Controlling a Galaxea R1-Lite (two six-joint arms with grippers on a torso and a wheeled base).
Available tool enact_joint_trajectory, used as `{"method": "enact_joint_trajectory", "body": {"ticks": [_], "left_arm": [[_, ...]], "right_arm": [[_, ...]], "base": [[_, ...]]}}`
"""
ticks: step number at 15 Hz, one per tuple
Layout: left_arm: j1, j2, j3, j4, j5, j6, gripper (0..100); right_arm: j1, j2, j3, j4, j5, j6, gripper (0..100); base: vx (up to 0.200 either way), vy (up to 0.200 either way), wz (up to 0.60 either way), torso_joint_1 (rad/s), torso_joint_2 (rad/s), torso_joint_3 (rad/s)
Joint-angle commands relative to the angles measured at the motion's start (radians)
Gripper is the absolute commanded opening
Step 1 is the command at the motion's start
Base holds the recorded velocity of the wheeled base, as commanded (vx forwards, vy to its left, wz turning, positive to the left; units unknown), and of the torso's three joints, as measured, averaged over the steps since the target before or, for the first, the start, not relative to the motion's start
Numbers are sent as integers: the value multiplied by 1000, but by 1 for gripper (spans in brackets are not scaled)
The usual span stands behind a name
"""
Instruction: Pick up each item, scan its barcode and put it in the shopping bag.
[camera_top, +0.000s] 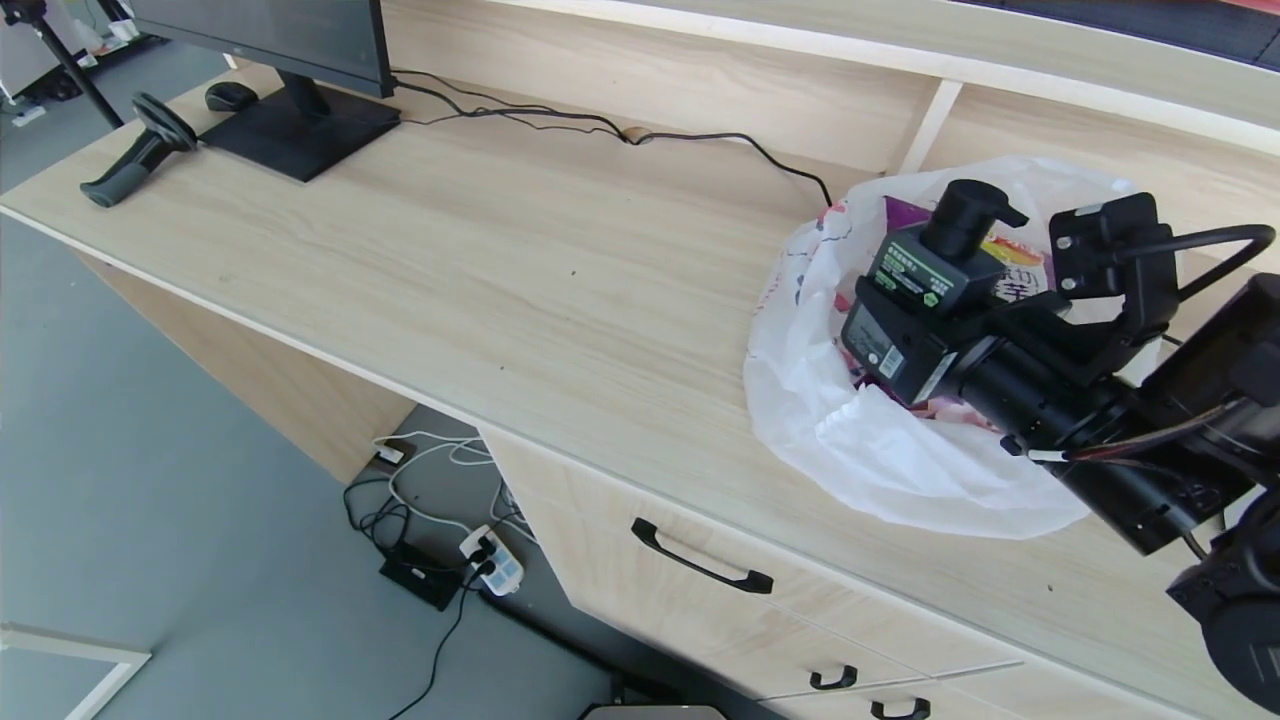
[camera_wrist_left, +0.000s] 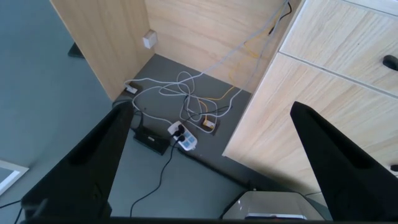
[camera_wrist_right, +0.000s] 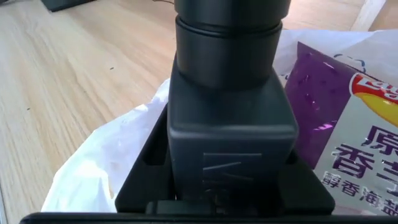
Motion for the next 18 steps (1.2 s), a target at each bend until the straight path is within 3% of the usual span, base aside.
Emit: {"method": "enact_joint_trajectory", "body": {"ticks": [1, 8, 9, 18], "left_arm": [[-1, 2, 0, -1, 0, 1, 100], [0, 0, 0, -1, 0, 0, 100], [0, 2, 0, -1, 0, 0, 100], [0, 2, 0, 1, 0, -2, 100]], "right_arm": [[0, 27, 29, -24, -1, -12, 0], [0, 64, 38, -29, -1, -32, 0], [0, 67, 37, -29, -1, -31, 100], [0, 64, 21, -50, 1, -25, 100]], "base": [[0, 0, 0, 0, 0, 0], [0, 0, 0, 0, 0, 0], [0, 0, 0, 0, 0, 0], [0, 0, 0, 0, 0, 0]]}}
